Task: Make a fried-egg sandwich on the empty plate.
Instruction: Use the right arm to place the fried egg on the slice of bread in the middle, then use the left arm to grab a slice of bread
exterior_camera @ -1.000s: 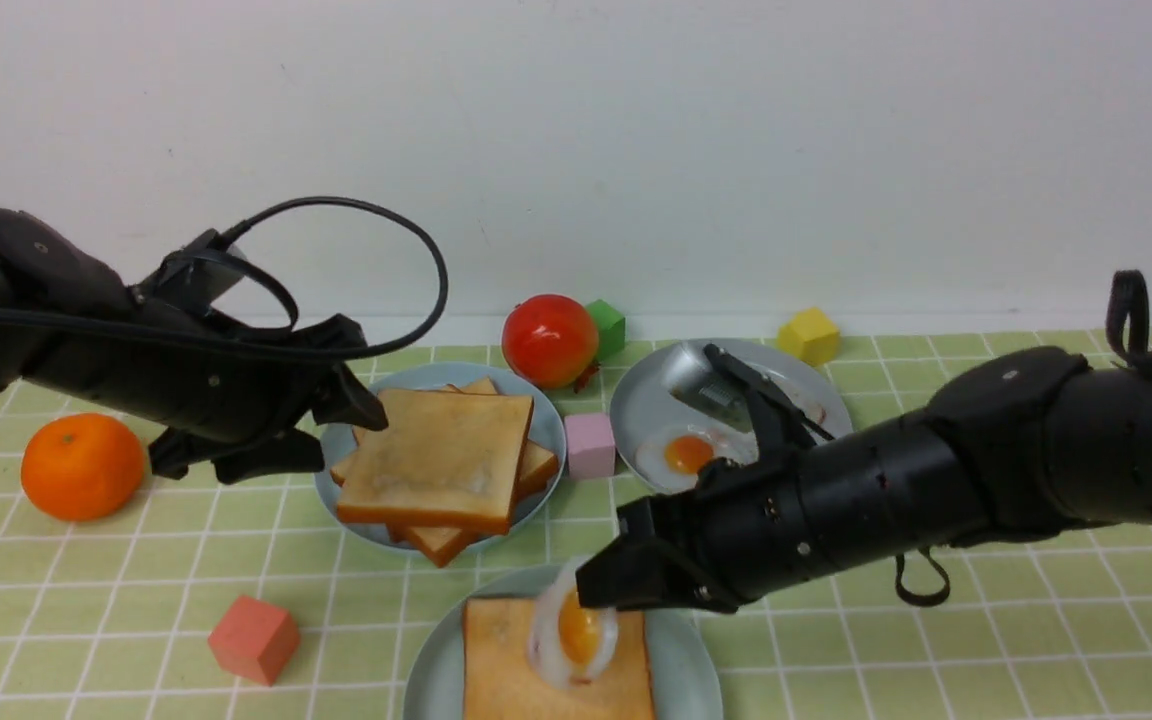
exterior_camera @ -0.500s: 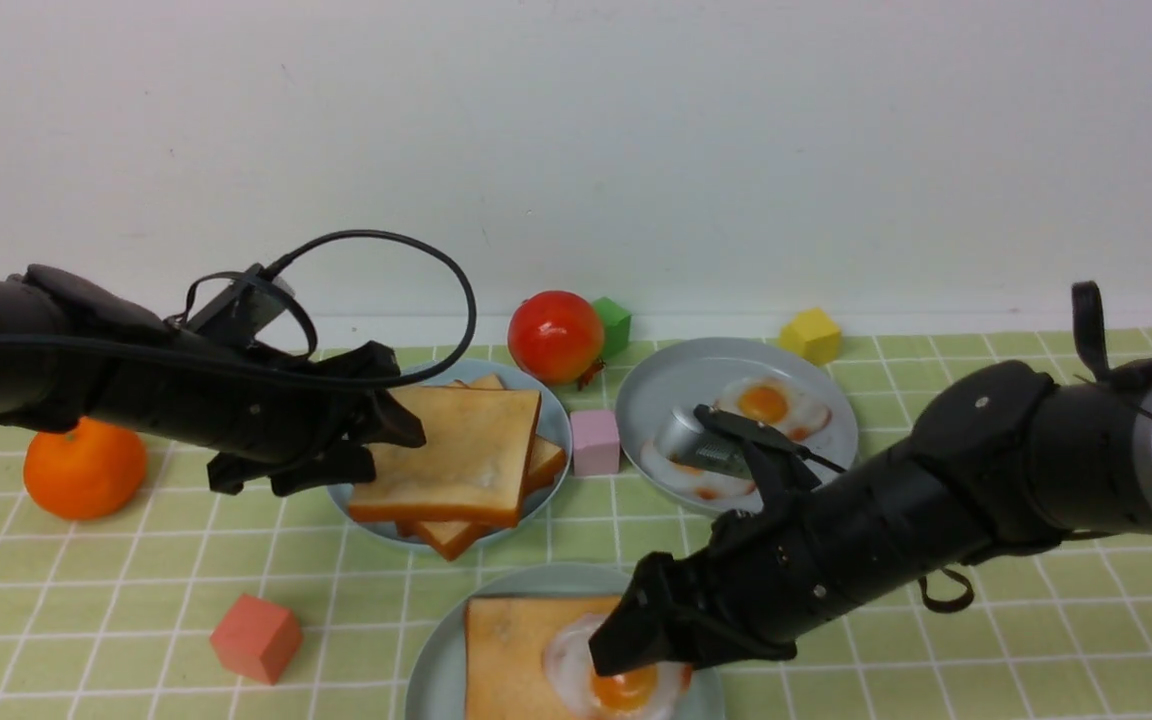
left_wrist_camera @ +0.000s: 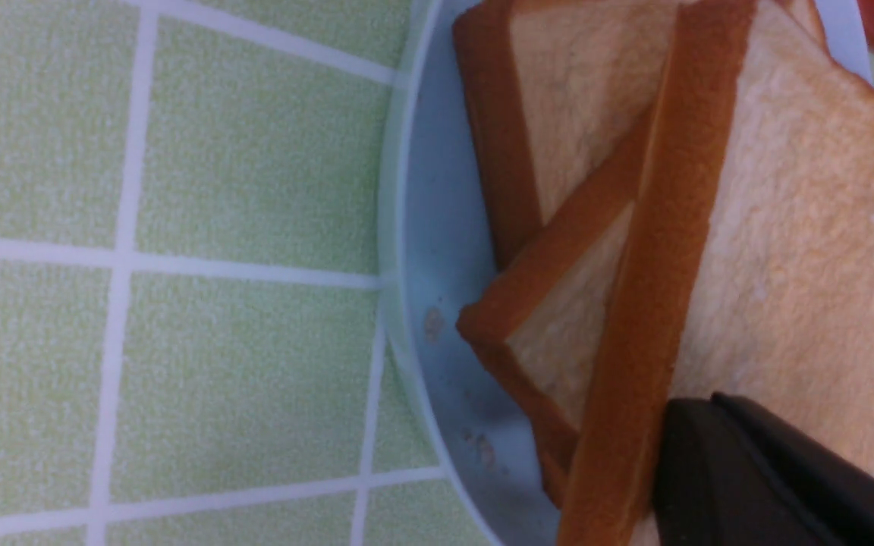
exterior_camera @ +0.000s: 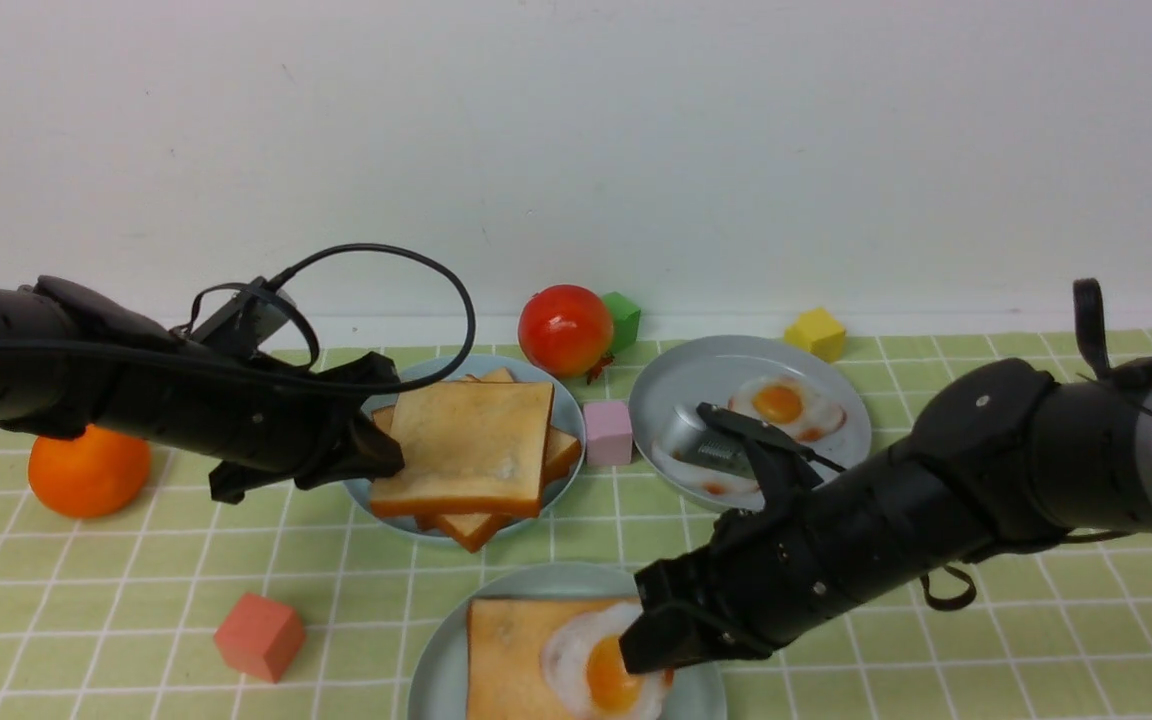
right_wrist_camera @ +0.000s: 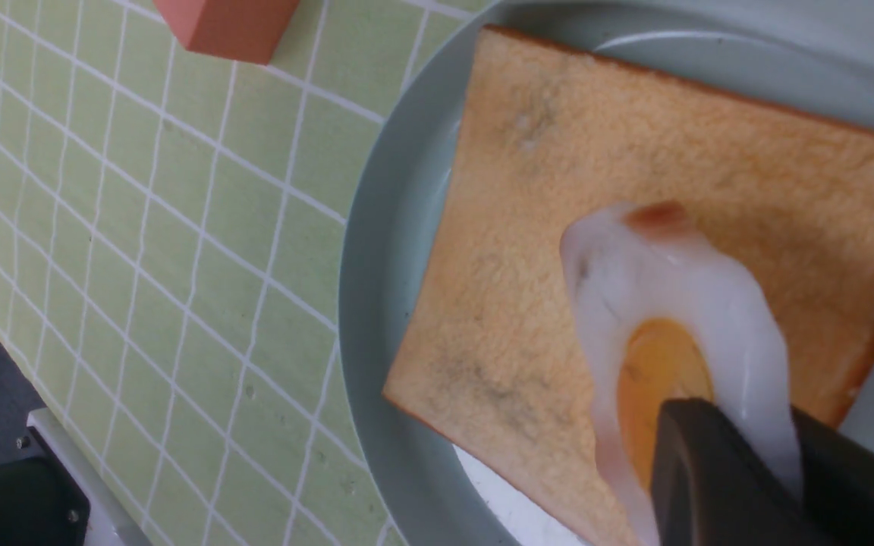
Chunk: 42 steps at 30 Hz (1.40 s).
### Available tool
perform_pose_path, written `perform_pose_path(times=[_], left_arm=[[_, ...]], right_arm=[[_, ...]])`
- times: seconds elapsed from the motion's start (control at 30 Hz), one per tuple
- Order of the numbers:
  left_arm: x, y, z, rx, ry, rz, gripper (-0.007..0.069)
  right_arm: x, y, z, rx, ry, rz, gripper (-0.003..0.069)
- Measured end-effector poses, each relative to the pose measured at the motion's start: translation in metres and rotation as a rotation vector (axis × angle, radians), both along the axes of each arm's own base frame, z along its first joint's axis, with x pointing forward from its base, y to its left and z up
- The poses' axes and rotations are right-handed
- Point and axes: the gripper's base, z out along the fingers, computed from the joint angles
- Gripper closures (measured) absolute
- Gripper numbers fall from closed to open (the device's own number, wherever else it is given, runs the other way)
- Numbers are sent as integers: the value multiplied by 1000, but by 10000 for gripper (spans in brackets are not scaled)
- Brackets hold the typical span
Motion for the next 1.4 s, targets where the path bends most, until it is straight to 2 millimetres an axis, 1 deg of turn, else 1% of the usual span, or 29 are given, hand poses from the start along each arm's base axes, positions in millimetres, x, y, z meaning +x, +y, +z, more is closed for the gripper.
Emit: perform_pose_path(times=[0.2, 0.33, 0.47, 0.5, 0.57, 0.6, 0.63, 0.7, 0.73, 0.8, 0.83, 0.87, 0.9, 0.93, 0.97, 1.0, 1.03, 1.07, 1.1, 1.13, 1.17, 1.2, 1.23, 1.4], left_arm=[[-1, 0, 3, 6, -9, -6, 638], [-1, 0, 3, 7, -9, -6, 638], [0, 0, 3, 11, -13, -2, 638], [0, 1, 3, 13, -14, 1, 638], [0, 1, 3, 13, -13, 3, 636], [0, 1, 3, 13, -13, 4, 636], [0, 1, 3, 12, -12, 7, 624], [0, 1, 3, 13, -13, 8, 592], [0, 1, 3, 13, -13, 8, 584], [0, 1, 3, 12, -13, 8, 524], [0, 1, 4, 10, -13, 6, 479], [0, 1, 4, 10, -14, 6, 479], [-1, 1, 6, 10, -18, 3, 416], [-1, 1, 7, 12, -20, 2, 409], [-1, 1, 10, 17, -30, -2, 348], [-2, 1, 10, 18, -31, -3, 336], [-2, 1, 14, 22, -43, -5, 300], [-2, 2, 16, 27, -50, -6, 281], [-2, 2, 16, 27, -50, -6, 278], [-3, 2, 19, 33, -61, -7, 256], [-3, 2, 20, 34, -65, -6, 251], [-3, 2, 21, 35, -67, -5, 251], [-2, 3, 21, 42, -76, 4, 246], [1, 6, 21, 68, -99, 33, 246]], right_arm=[[-1, 2, 6, 45, -1, -9, 591], [0, 8, 12, 136, -22, 7, 591], [2, 12, 3, 179, 5, 16, 591], [3, 14, -7, 185, 28, 15, 591], [4, 14, -16, 172, 43, 16, 591], [4, 14, -16, 172, 42, 15, 590], [5, 14, -21, 162, 48, 11, 581], [5, 13, -22, 147, 41, 15, 538], [5, 13, -22, 145, 38, 15, 532], [4, 11, -22, 116, 21, 36, 428], [4, 10, -20, 97, 3, 44, 365], [4, 10, -19, 94, -1, 44, 356], [4, 7, -11, 70, -24, 41, 277], [3, 6, -9, 64, -30, 38, 259], [2, 3, 3, 37, -58, 23, 197], [2, 2, 6, 29, -66, 20, 183], [0, -3, 19, -5, -93, 15, 140], [-2, -6, 29, -25, -110, 16, 122], [-3, -6, 31, -22, -116, 16, 122], [-5, -11, 48, -61, -149, 12, 103], [-7, -14, 57, -83, -163, 10, 98], [-7, -14, 57, -90, -161, 10, 97], [-11, -20, 71, -122, -187, 2, 97], [-21, -33, 93, -207, -243, -8, 109]])
